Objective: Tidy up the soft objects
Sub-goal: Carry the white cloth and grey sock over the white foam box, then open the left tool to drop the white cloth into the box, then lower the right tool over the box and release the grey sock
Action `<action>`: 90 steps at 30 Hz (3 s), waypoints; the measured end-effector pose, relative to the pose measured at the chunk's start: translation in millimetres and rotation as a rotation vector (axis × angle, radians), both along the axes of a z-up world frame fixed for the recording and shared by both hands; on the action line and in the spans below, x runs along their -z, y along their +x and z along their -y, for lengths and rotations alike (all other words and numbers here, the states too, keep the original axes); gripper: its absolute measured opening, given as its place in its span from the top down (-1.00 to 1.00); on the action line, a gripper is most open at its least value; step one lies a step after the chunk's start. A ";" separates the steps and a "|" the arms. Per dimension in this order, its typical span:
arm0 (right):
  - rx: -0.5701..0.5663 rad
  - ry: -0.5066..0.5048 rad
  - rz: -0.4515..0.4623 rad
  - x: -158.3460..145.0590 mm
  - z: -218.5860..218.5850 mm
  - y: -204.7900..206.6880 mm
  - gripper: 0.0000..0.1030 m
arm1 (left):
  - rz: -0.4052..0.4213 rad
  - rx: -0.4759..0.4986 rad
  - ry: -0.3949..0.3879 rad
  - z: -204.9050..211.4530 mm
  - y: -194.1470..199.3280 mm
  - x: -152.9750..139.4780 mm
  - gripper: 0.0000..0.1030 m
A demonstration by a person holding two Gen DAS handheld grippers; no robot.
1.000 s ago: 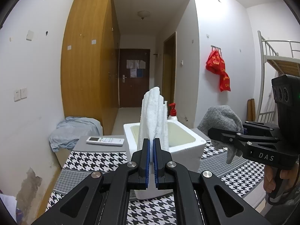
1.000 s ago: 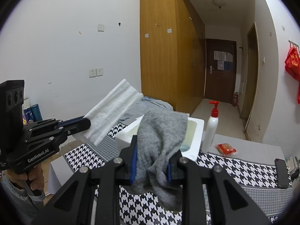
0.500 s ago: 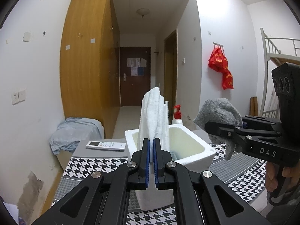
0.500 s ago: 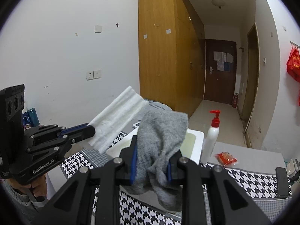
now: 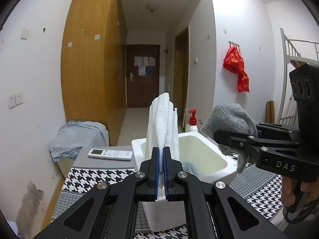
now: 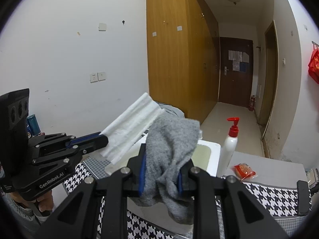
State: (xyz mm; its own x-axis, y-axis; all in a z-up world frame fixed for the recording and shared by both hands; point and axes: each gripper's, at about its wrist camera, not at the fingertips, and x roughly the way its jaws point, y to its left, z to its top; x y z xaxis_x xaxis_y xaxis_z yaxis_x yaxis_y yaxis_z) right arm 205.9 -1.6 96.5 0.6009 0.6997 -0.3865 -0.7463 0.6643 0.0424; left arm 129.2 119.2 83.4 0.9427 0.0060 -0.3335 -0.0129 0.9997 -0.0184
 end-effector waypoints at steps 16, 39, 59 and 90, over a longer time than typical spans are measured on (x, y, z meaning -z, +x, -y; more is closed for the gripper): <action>0.120 -0.006 0.002 1.7 34.3 5.9 0.44 | -0.044 0.107 -0.027 16.7 35.7 8.5 0.92; 0.164 0.006 -0.010 1.4 37.5 7.0 0.45 | -0.001 -0.003 -0.022 10.4 31.9 8.9 -0.98; 0.101 -0.008 -0.001 6.6 23.9 11.2 0.44 | 0.020 -0.102 -0.022 -23.5 5.9 10.4 -0.98; 0.021 -0.067 -0.034 11.3 -48.7 30.9 -0.07 | 0.044 -0.185 -0.021 -49.1 -45.1 11.8 -0.98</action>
State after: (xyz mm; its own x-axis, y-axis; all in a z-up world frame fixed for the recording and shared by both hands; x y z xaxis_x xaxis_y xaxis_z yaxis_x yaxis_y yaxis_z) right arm 236.8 47.0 85.2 0.6009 0.6592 -0.4521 -0.7312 0.6818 0.0224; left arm 84.1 168.3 71.6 0.9398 0.1743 -0.2940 -0.1956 0.9797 -0.0442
